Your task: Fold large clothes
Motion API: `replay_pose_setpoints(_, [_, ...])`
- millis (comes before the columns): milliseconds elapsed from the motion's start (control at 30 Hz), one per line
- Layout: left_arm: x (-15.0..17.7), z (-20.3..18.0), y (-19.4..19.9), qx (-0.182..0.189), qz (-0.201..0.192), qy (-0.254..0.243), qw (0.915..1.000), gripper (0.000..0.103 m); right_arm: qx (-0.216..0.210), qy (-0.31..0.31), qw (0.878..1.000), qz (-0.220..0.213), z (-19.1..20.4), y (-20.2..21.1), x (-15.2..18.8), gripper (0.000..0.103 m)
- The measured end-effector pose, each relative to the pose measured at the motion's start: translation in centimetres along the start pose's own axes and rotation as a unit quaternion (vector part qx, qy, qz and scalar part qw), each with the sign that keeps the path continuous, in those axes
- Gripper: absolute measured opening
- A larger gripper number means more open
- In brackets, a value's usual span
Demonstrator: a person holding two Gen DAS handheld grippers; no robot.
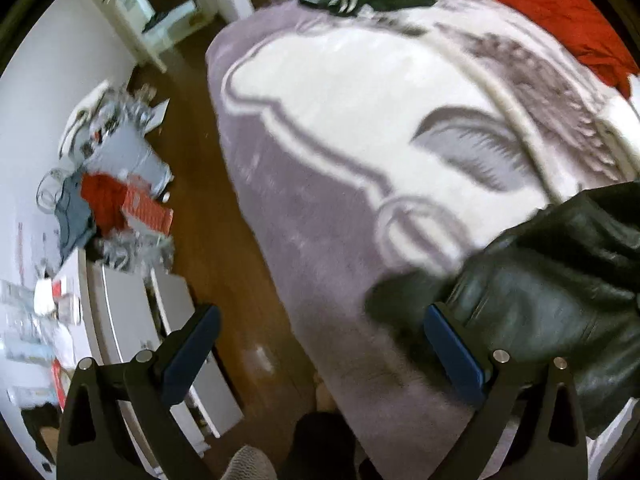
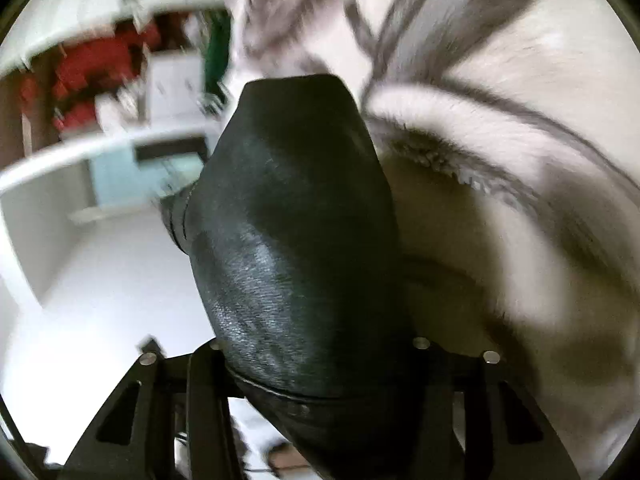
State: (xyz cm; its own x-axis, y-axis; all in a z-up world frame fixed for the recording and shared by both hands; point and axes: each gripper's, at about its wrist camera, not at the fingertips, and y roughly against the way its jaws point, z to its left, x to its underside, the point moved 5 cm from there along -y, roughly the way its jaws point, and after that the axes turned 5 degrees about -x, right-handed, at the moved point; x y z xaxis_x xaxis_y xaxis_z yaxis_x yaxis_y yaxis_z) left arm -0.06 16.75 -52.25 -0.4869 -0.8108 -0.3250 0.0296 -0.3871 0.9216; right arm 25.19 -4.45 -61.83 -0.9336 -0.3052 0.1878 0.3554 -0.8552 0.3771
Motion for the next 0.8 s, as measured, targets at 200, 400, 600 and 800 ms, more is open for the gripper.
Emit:
replay_pose_setpoints(200, [0.2, -7.2, 0.7, 0.066, 0.015, -0.025, 0.9974, 0.103, -0.044, -0.089, 0.982, -0.16, -4.6, 9.2, -0.5, 0.063])
replay_pose_setpoints(400, [3.4, -15.2, 0.8, 0.14, 0.081, -0.03, 0.9863, 0.103, 0.11, -0.113, 0.977, -0.143, -8.5, 15.6, 1.1, 0.075])
replay_pose_setpoints(600, [0.9, -20.6, 0.4, 0.159, 0.037, -0.034, 0.986, 0.103, 0.165, 0.039, 0.971, -0.167, -0.4, 21.7, -0.2, 0.075])
replay_pose_setpoints(800, [1.6, -20.8, -6.3, 0.132, 0.122, -0.042, 0.9828, 0.103, 0.205, 0.121, 0.969, -0.069, 2.3, 14.0, -8.4, 0.035])
